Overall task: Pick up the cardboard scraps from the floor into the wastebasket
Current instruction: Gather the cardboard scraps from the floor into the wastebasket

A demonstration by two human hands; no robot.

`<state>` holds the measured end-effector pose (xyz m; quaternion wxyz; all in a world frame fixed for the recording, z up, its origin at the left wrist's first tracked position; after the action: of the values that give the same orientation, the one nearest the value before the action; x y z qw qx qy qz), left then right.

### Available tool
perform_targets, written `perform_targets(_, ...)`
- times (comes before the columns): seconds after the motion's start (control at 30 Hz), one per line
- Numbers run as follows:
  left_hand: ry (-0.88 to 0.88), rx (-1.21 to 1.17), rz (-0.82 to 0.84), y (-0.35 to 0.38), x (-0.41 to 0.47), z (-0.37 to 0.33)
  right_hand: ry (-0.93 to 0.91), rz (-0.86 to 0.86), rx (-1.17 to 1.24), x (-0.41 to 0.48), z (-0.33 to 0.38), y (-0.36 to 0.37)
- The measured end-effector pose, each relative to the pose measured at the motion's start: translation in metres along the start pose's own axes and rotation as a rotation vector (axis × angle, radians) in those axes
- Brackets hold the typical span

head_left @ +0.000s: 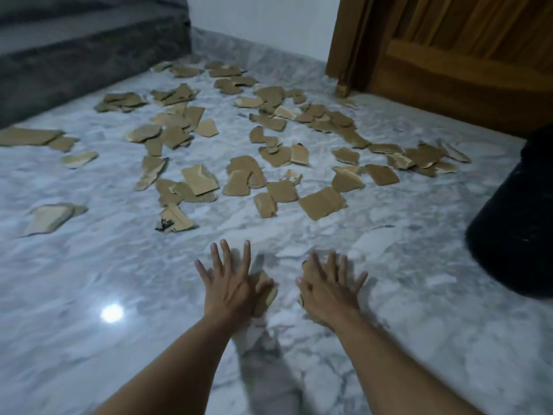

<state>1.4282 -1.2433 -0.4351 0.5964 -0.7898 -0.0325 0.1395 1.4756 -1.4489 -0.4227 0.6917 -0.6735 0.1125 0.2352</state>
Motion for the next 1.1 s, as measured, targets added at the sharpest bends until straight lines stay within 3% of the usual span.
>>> perform_targets(0.1, -0.032, 0.023, -0.09, -0.014, 0.026, 0.021, 0.027, -0.152, 0.001, 0.017, 0.003, 0.005)
perform_targets(0.23, -0.126, 0.019, -0.191, -0.04, 0.063, 0.063, -0.11, -0.332, -0.004, 0.062, 0.01, -0.019)
perform_targets(0.4, -0.133, 0.014, -0.166, -0.066, 0.123, 0.108, -0.024, -0.388, 0.11, 0.127, 0.011, -0.063)
perform_targets(0.57, -0.184, -0.129, -0.085, -0.08, 0.2, 0.134, 0.004, -0.315, 0.147, 0.192, 0.03, -0.081)
perform_targets(0.67, -0.129, -0.126, -0.036, -0.076, 0.229, 0.121, -0.06, -0.324, 0.088, 0.219, 0.063, -0.094)
perform_targets(0.73, -0.067, -0.099, -0.122, -0.071, 0.236, 0.11, -0.102, -0.375, 0.029, 0.233, 0.084, -0.102)
perform_targets(0.87, 0.047, -0.11, -0.31, -0.074, 0.24, 0.103, -0.174, -0.568, 0.032, 0.258, 0.114, -0.113)
perform_targets(0.97, 0.023, -0.184, -0.31, -0.072, 0.242, 0.105, -0.168, -0.734, 0.149, 0.274, 0.129, -0.122)
perform_targets(1.03, -0.025, -0.183, -0.237, -0.068, 0.244, 0.107, -0.093, -0.693, 0.213, 0.288, 0.141, -0.128)
perform_targets(1.1, -0.019, -0.168, -0.211, -0.067, 0.245, 0.107, -0.066, -0.506, 0.204, 0.303, 0.158, -0.132)
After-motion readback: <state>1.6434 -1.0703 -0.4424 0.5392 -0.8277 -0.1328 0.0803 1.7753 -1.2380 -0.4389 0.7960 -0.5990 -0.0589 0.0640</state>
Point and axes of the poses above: each hand's wrist, its own x-axis towards the middle knuckle, its own y-axis out of the palm, z = x × y, the point moved 3 cm from there along x, towards the middle knuckle, and after that the axes turned 6 degrees about -x, right-handed, at the moved point
